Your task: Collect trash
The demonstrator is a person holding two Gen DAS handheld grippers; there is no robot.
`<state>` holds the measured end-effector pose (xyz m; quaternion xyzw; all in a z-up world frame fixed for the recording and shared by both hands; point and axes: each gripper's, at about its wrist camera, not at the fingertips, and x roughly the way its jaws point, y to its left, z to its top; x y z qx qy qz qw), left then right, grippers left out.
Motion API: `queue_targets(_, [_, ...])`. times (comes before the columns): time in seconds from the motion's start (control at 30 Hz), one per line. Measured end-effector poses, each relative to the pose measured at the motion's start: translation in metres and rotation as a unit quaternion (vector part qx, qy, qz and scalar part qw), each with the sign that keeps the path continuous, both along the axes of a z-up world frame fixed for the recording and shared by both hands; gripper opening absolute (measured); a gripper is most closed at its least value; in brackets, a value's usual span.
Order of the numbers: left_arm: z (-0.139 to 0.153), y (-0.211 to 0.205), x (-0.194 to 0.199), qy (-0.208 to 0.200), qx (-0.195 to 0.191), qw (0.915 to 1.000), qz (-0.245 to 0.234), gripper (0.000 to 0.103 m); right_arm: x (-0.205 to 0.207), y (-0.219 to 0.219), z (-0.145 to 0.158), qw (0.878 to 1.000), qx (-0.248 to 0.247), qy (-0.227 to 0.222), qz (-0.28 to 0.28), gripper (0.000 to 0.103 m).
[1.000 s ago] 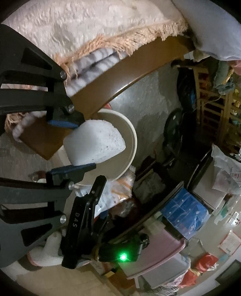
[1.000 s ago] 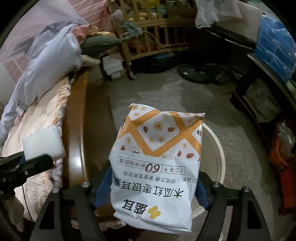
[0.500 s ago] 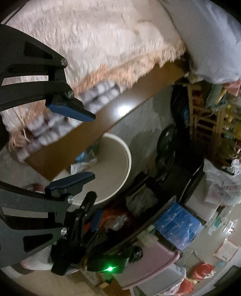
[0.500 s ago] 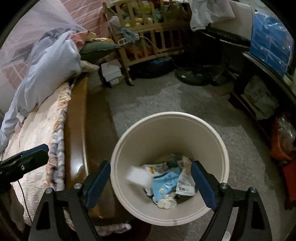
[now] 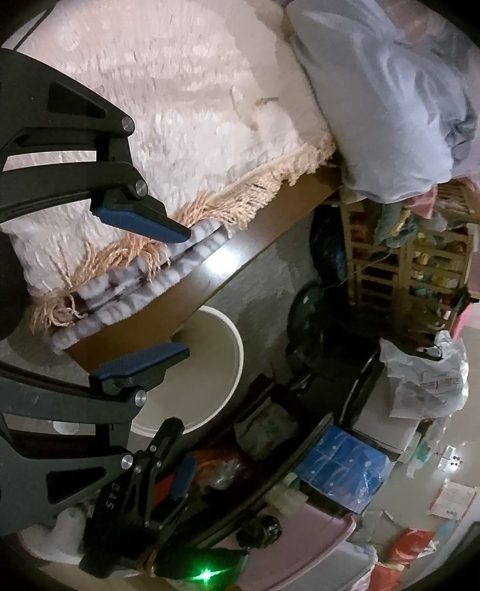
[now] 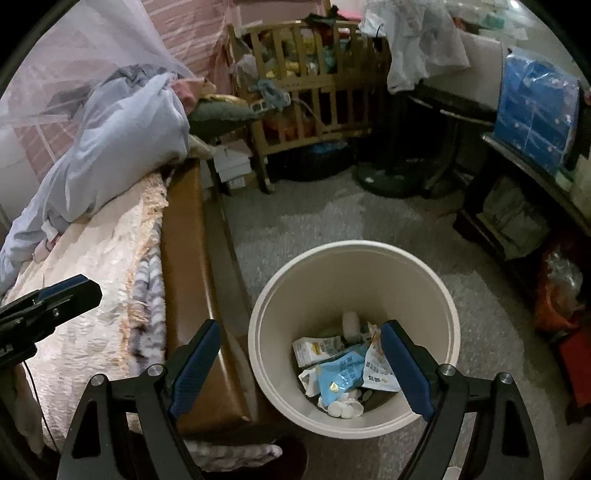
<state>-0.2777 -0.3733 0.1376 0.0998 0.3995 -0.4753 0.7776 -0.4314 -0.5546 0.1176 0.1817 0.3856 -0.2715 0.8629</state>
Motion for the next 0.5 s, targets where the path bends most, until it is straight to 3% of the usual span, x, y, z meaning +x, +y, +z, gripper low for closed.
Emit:
queue_targets(0.23, [0.026, 0.011, -0.03, -0.059, -0.023, 0.9979, 0.01, 0.055, -0.022, 0.021, 0.029, 0.998, -0.049, -0.032, -0.02, 0.086])
queue_targets(0.5, [0.044, 0.015, -0.057, -0.091, -0.037, 0.9952, -0.004, 0.055, -0.049, 0.038, 0.058, 0.992, -0.088, -0.068, -0.055, 0.086])
